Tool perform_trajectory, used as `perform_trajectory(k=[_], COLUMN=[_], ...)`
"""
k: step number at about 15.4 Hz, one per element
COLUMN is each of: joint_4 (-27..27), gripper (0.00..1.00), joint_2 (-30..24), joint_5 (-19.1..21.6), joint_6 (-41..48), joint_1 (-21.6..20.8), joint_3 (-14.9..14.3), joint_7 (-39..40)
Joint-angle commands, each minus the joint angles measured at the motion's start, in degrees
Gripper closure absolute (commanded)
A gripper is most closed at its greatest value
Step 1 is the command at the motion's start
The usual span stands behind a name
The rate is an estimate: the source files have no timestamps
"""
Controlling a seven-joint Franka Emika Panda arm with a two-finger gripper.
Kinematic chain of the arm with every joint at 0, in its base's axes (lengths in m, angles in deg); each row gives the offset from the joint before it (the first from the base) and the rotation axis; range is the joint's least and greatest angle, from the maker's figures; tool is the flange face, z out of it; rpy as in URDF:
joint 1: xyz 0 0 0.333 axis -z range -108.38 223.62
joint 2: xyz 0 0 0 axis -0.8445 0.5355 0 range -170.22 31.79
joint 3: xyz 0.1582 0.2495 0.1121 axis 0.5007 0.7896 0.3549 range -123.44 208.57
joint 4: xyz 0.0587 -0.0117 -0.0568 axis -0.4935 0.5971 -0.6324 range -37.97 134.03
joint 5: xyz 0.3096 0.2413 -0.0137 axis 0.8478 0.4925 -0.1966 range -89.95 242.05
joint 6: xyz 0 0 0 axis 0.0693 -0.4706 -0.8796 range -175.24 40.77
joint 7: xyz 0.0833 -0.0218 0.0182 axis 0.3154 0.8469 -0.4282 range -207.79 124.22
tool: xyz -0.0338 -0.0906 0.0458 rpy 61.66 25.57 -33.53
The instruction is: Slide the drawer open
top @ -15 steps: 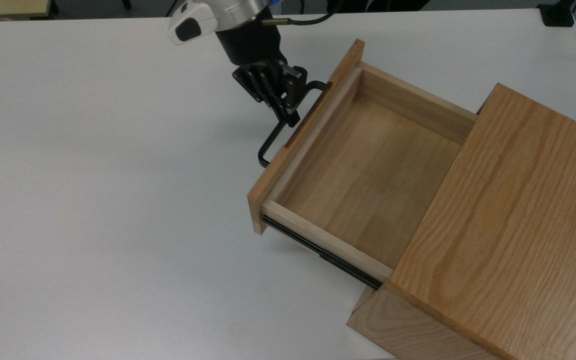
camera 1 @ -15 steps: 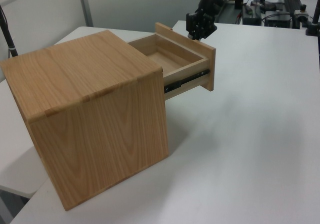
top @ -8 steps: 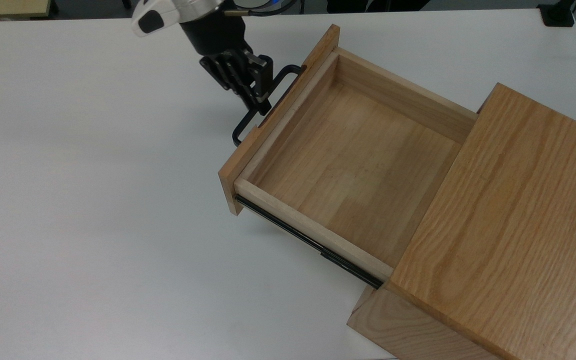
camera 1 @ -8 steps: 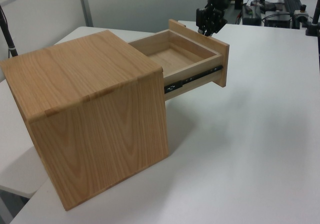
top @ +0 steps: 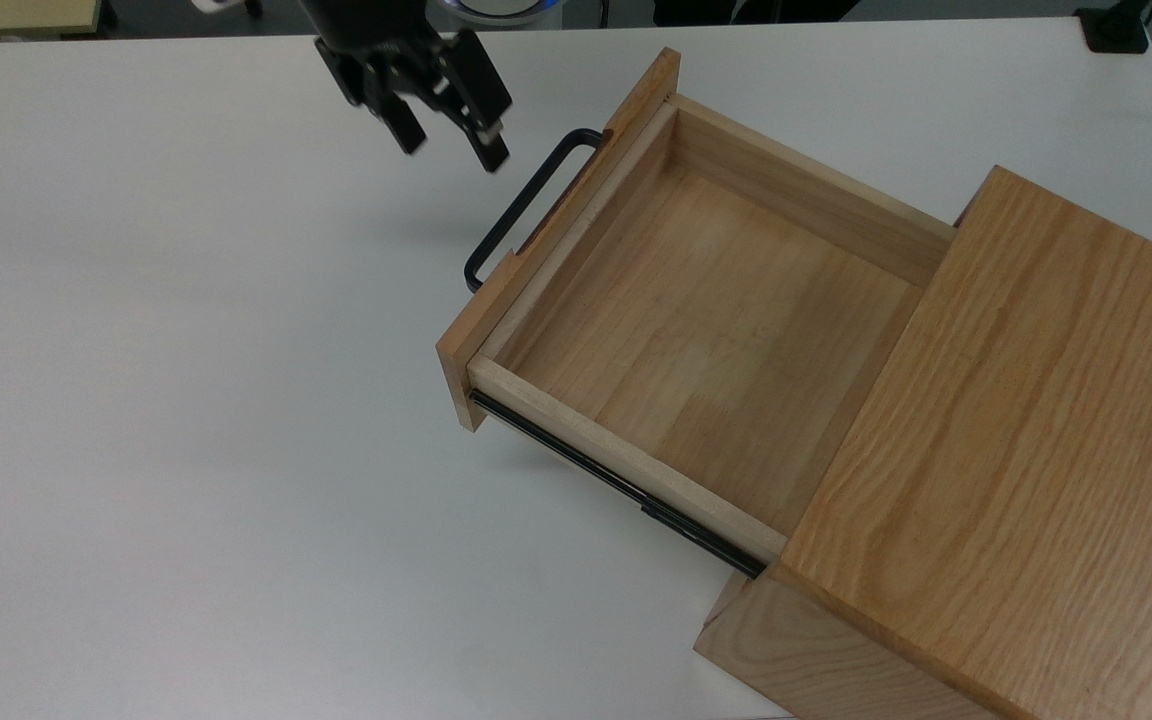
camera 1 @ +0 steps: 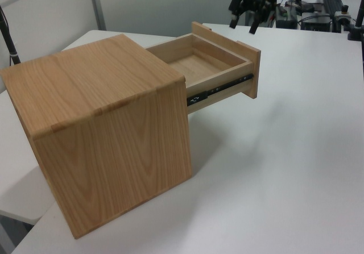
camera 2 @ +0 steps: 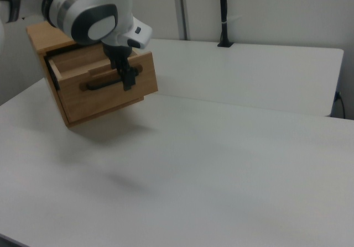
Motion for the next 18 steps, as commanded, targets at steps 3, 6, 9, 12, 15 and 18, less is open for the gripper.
perform_trajectory(k=[3, 6, 9, 12, 15, 18], joint_4=[-5.3, -5.5, -5.5, -5.5, -5.5, -5.4], gripper=[0.0, 0.0, 0.0, 0.0, 0.0, 0.0], joint_2=[-1.7, -1.8, -2.1, -1.8, -1.8, -1.8], joint_5=[-15.9, -25.7, -29.7, -29.9, -30.1, -30.0], joint_6=[12.1, 15.9, 19.3, 19.7, 19.7, 19.8], joint_1=[-1.0, -4.3, -6.5, -7.6, -8.1, -8.6], joint_3=[0.4, 0.4, 0.4, 0.4, 0.5, 0.4], joint_7=[6.3, 8.9, 12.2, 12.2, 12.0, 11.7])
